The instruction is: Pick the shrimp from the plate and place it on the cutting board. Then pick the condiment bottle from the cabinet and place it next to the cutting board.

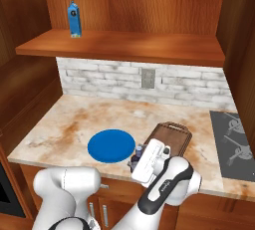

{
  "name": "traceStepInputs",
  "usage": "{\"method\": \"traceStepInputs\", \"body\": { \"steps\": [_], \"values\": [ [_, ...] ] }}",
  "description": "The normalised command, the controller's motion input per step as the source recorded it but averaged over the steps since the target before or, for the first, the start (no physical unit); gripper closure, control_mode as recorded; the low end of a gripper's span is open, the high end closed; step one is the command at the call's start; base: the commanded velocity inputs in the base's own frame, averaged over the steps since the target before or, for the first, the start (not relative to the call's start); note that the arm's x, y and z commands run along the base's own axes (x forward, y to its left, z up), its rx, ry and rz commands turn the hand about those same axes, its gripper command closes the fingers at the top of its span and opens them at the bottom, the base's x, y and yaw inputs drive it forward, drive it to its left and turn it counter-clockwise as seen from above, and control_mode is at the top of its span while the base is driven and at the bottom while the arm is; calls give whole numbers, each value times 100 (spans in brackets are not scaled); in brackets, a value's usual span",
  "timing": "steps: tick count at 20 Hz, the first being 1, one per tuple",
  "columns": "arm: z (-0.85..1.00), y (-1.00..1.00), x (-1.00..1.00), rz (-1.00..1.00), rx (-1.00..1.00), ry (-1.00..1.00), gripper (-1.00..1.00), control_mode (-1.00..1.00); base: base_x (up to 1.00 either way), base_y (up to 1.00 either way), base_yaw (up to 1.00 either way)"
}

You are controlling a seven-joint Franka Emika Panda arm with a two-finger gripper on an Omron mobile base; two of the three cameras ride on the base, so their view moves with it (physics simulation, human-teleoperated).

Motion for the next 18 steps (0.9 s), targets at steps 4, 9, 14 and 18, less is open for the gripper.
{"method": "traceStepInputs", "body": {
  "steps": [4, 9, 14, 18],
  "values": [
    [0, -14, 0, 0, 0, 0, -100, -100, 0, 0, 0],
    [0, -12, 0, 0, 0, 0, -100, -100, 0, 0, 0],
    [3, -3, 0, 0, 0, 0, -100, -100, 0, 0, 0],
    [4, 0, 0, 0, 0, 0, -100, -100, 0, 0, 0]
  ]
}}
